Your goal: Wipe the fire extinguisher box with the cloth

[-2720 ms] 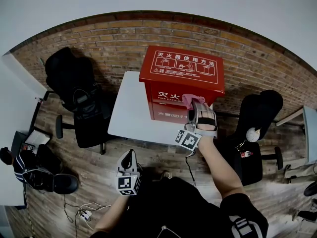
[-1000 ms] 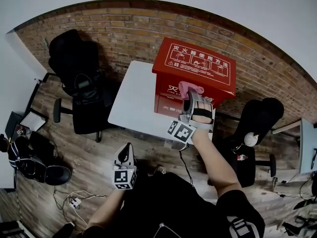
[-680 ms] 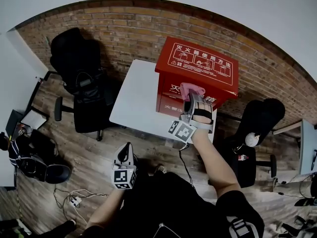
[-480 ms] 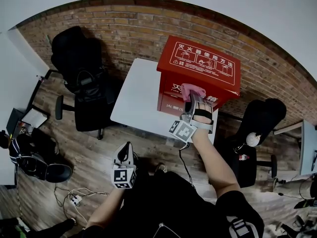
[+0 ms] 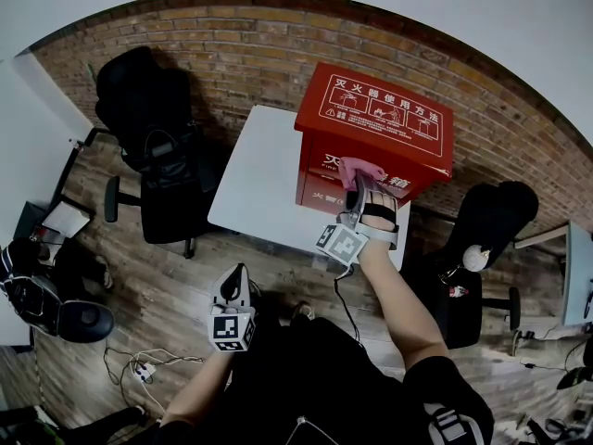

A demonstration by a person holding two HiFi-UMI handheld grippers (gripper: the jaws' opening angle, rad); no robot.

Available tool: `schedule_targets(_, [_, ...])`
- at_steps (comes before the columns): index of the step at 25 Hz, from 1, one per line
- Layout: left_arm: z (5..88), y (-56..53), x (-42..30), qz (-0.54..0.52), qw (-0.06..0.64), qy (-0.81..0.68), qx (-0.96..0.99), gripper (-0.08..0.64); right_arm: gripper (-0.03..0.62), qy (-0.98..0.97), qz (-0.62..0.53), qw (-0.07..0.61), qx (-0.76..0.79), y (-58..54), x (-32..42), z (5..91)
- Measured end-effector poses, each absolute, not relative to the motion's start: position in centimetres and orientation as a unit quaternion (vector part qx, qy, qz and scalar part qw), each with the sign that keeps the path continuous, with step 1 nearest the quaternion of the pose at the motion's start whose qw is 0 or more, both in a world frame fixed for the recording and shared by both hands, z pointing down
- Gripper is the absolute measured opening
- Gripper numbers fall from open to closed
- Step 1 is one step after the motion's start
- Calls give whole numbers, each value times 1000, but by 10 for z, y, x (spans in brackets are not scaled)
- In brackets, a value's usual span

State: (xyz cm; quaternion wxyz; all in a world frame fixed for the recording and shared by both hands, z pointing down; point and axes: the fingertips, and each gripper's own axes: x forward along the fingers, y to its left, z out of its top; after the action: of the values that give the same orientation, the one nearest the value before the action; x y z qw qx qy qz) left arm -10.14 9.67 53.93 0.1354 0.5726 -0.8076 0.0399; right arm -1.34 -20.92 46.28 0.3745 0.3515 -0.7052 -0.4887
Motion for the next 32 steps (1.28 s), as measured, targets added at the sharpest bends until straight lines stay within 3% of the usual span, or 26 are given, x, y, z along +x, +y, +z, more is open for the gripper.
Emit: schedule_targets(32, [543, 94, -106, 47, 146, -805, 573, 21, 123, -710, -476, 410, 320, -209, -17, 524])
